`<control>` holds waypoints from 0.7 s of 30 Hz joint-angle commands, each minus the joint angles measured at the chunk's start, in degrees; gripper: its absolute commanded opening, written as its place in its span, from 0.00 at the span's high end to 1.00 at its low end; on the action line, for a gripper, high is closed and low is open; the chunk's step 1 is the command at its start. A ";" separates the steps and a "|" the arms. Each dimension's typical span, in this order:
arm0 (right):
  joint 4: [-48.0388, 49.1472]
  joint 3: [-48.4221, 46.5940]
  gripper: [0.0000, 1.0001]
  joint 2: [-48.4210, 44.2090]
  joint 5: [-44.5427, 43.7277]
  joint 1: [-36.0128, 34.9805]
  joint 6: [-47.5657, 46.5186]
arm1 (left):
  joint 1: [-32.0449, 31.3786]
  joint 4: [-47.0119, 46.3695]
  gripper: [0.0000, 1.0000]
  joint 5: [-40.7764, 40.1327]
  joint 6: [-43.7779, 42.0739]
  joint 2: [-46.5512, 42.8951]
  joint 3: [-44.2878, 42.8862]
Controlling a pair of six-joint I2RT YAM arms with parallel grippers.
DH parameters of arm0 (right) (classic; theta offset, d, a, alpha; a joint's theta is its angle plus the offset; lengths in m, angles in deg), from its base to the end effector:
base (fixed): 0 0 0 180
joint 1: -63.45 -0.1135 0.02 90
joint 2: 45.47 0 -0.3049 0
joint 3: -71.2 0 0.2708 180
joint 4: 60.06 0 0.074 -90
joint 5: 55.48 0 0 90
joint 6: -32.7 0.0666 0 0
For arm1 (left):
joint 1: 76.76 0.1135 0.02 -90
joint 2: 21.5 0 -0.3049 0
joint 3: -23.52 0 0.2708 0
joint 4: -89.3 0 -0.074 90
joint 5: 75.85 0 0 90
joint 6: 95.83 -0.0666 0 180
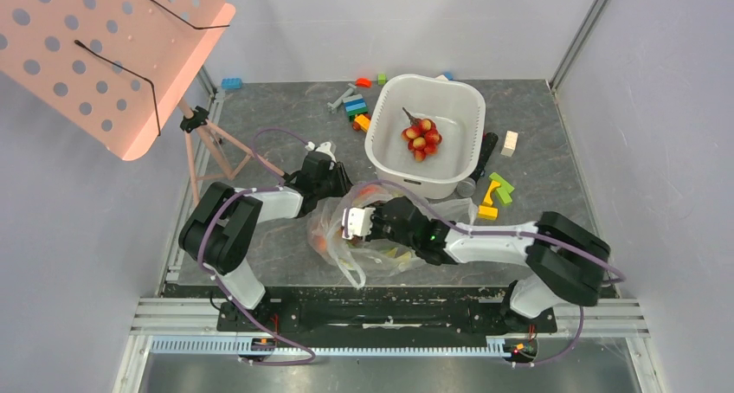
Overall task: Take the fake fruits out of the plastic bag
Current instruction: Take out the fake fruit from the plastic bag.
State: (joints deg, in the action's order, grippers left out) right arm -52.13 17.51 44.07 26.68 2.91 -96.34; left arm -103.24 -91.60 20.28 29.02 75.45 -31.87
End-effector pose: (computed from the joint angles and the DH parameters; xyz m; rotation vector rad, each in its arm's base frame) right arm 0.1853 0.3096 0.1942 -1.5129 1.3898 0.0922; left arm 0.3243 -0.1695 0.1451 -0.1148 2.3670 -0.6641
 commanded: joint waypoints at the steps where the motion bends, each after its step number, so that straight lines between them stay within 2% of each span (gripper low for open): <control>1: -0.75 1.92 0.70 -9.40 3.95 0.13 3.47 | -0.24 -0.91 0.61 0.11 -0.18 0.41 -1.12; 10: -5.19 7.05 0.69 -23.52 12.29 0.13 8.51 | -0.24 -1.05 0.60 0.11 -0.19 0.36 -1.14; 16: 0.77 7.58 0.72 -32.13 12.41 0.16 17.49 | -0.24 -2.01 0.60 0.29 -0.06 -0.23 -0.45; 21: 3.38 2.57 0.73 -35.02 15.25 0.15 24.63 | -0.24 -2.25 0.60 0.45 -0.07 -0.24 -0.30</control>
State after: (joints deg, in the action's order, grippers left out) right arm -54.64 25.45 11.00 39.23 2.93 -79.73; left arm -103.26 -91.73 20.30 29.02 75.45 -31.87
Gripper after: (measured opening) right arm 0.418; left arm 0.394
